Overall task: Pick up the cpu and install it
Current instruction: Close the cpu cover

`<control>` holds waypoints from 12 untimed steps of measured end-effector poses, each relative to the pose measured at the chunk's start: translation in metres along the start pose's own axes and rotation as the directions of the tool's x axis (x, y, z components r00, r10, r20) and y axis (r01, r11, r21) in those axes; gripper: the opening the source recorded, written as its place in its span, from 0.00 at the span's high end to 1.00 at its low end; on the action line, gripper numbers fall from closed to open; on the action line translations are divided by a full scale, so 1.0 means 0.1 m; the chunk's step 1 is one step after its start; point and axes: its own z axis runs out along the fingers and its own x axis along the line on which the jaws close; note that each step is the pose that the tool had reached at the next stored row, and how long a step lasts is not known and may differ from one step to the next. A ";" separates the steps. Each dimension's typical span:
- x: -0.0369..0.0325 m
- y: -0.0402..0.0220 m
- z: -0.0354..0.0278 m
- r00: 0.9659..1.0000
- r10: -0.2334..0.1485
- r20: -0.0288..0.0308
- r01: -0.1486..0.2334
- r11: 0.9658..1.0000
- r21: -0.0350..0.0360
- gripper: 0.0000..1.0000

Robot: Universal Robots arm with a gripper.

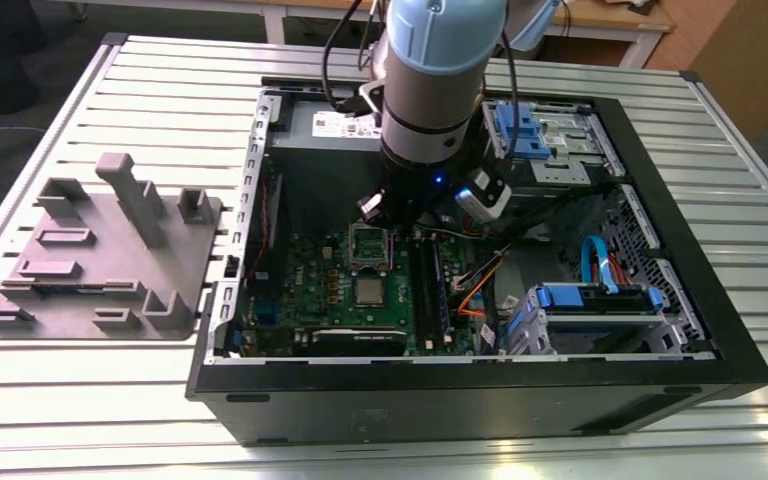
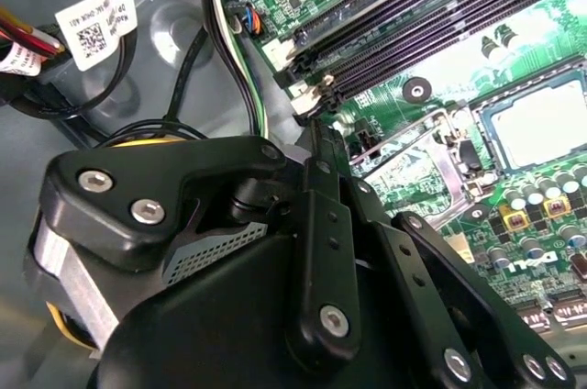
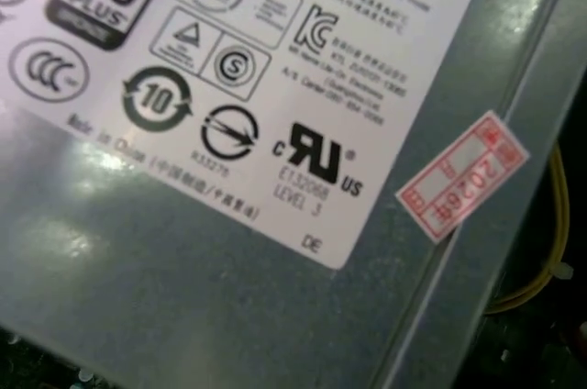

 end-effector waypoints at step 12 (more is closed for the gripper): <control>0.017 0.002 -0.004 1.000 -0.001 0.005 0.001 1.000 0.003 0.89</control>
